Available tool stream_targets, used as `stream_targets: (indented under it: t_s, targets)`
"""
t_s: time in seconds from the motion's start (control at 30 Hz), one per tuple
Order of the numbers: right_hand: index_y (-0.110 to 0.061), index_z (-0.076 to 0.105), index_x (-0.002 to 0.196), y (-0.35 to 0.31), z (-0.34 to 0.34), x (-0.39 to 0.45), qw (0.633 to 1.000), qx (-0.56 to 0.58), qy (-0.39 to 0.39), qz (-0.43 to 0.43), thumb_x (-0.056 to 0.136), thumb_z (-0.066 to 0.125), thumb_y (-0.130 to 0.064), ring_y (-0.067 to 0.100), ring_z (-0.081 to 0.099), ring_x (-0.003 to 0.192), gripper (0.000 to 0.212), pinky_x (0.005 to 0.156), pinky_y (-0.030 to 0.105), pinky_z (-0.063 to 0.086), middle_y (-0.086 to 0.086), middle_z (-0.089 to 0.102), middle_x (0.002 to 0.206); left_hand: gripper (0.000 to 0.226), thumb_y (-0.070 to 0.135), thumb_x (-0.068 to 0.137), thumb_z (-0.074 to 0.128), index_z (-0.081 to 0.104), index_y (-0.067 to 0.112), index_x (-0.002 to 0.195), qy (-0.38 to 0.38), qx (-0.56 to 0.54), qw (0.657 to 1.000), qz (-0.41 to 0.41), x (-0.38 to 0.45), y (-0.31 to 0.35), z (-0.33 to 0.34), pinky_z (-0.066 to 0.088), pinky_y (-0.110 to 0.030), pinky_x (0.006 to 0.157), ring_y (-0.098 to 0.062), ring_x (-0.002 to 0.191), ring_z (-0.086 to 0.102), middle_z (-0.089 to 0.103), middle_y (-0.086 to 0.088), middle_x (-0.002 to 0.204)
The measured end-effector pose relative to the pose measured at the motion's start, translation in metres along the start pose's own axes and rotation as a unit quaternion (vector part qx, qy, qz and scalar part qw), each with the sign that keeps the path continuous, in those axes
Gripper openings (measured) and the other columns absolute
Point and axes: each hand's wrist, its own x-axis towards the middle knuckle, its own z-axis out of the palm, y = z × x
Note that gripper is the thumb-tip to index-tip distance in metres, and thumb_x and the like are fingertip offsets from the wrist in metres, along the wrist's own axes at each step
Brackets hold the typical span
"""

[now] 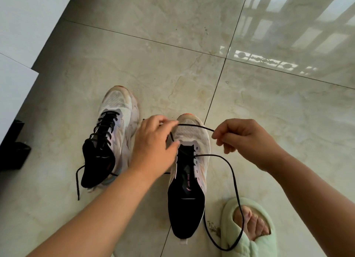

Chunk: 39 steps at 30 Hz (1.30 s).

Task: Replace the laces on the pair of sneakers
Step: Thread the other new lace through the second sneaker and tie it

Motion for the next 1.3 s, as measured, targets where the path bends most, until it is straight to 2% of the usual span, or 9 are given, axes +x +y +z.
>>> stream_targets:
  t_s: [0.07, 0.17, 0.33, 0.43, 0.57, 0.67, 0.93, 1.07, 1.3]
  targets:
    - [-0.016, 0.072, 0.084, -0.003, 0.006, -0.002, 0.998, 0.050, -0.035, -0.001, 0.085, 0.045, 0.007, 0.011, 0.066, 0.071, 0.035, 0.068, 0.013, 0.048, 0.004, 0.072, 0.078, 0.023, 0.017, 0.069, 0.078, 0.071, 0.018, 0.091, 0.053, -0.030, 0.998, 0.037, -0.006, 0.017, 0.002, 0.041, -0.036, 0.077, -0.024, 0.088, 0.051, 0.054, -0.001, 0.088]
    - [-0.022, 0.072, 0.093, 0.000, 0.010, -0.005, 0.997, 0.014, -0.070, -0.027, 0.087, 0.045, 0.008, 0.003, 0.065, 0.091, 0.041, 0.084, 0.013, 0.048, -0.004, 0.073, 0.090, 0.003, 0.023, 0.074, 0.074, 0.071, 0.022, 0.076, 0.025, -0.027, 0.999, 0.006, -0.011, 0.027, 0.003, 0.033, -0.031, 0.074, -0.020, 0.081, 0.050, 0.046, 0.007, 0.075]
    - [-0.020, 0.076, 0.090, 0.007, 0.011, -0.009, 0.972, -0.199, -0.014, -0.126, 0.082, 0.069, -0.015, -0.002, 0.060, 0.069, 0.011, 0.068, 0.018, 0.045, -0.011, 0.067, 0.083, 0.015, 0.024, 0.085, 0.060, 0.070, 0.029, 0.095, -0.047, -0.008, 0.998, -0.049, -0.023, 0.029, 0.012, 0.027, -0.026, 0.081, -0.014, 0.094, 0.048, 0.043, 0.012, 0.083]
    - [-0.015, 0.075, 0.086, 0.006, 0.011, -0.009, 0.941, -0.281, -0.033, -0.186, 0.084, 0.068, -0.016, -0.004, 0.046, 0.053, 0.008, 0.059, 0.014, 0.033, -0.006, 0.062, 0.099, 0.016, 0.026, 0.086, 0.060, 0.070, 0.027, 0.098, -0.043, -0.024, 0.998, -0.050, -0.024, 0.030, 0.014, 0.029, -0.026, 0.081, -0.015, 0.093, 0.049, 0.042, 0.011, 0.084]
    - [-0.014, 0.071, 0.104, 0.006, 0.017, -0.005, 0.928, -0.309, -0.064, -0.197, 0.092, 0.056, -0.017, 0.018, 0.062, 0.076, 0.019, 0.068, 0.035, 0.048, 0.001, 0.067, 0.093, 0.016, 0.027, 0.089, 0.057, 0.070, 0.025, 0.098, -0.055, -0.061, 0.994, -0.070, -0.021, 0.030, 0.018, 0.040, -0.035, 0.084, -0.019, 0.087, 0.052, 0.047, 0.007, 0.086]
    - [-0.011, 0.066, 0.114, 0.010, 0.018, -0.002, 0.915, -0.342, -0.038, -0.211, 0.093, 0.054, -0.013, 0.032, 0.059, 0.076, 0.025, 0.064, 0.037, 0.045, 0.008, 0.061, 0.085, 0.013, 0.020, 0.085, 0.062, 0.072, 0.025, 0.092, -0.053, -0.097, 0.990, -0.088, -0.018, 0.029, 0.020, 0.043, -0.035, 0.084, -0.019, 0.084, 0.055, 0.046, 0.011, 0.081]
    - [-0.010, 0.075, 0.080, 0.009, 0.022, 0.000, 0.911, -0.331, 0.044, -0.243, 0.078, 0.065, -0.012, 0.029, 0.058, 0.060, 0.011, 0.056, 0.036, 0.047, 0.005, 0.061, 0.065, 0.005, 0.024, 0.078, 0.071, 0.074, 0.027, 0.082, -0.041, -0.102, 0.989, -0.098, -0.012, 0.025, 0.026, 0.041, -0.034, 0.081, -0.013, 0.072, 0.048, 0.040, 0.013, 0.067]
    - [-0.015, 0.072, 0.074, 0.009, 0.029, 0.004, 0.893, -0.377, 0.066, -0.238, 0.080, 0.062, -0.018, 0.027, 0.052, 0.061, 0.012, 0.059, 0.035, 0.041, 0.003, 0.055, 0.064, 0.005, 0.029, 0.076, 0.074, 0.072, 0.028, 0.080, -0.032, -0.080, 0.993, -0.078, -0.009, 0.024, 0.027, 0.023, -0.025, 0.072, -0.010, 0.072, 0.043, 0.039, 0.013, 0.067]
    - [-0.003, 0.063, 0.067, 0.016, 0.035, 0.004, 0.907, -0.344, 0.058, -0.234, 0.077, 0.057, -0.005, 0.022, 0.043, 0.057, 0.012, 0.053, 0.028, 0.037, 0.005, 0.049, 0.066, 0.011, 0.038, 0.076, 0.073, 0.074, 0.028, 0.079, 0.014, -0.079, 0.995, -0.063, -0.016, 0.023, 0.031, 0.025, -0.030, 0.072, -0.013, 0.074, 0.047, 0.038, 0.011, 0.067]
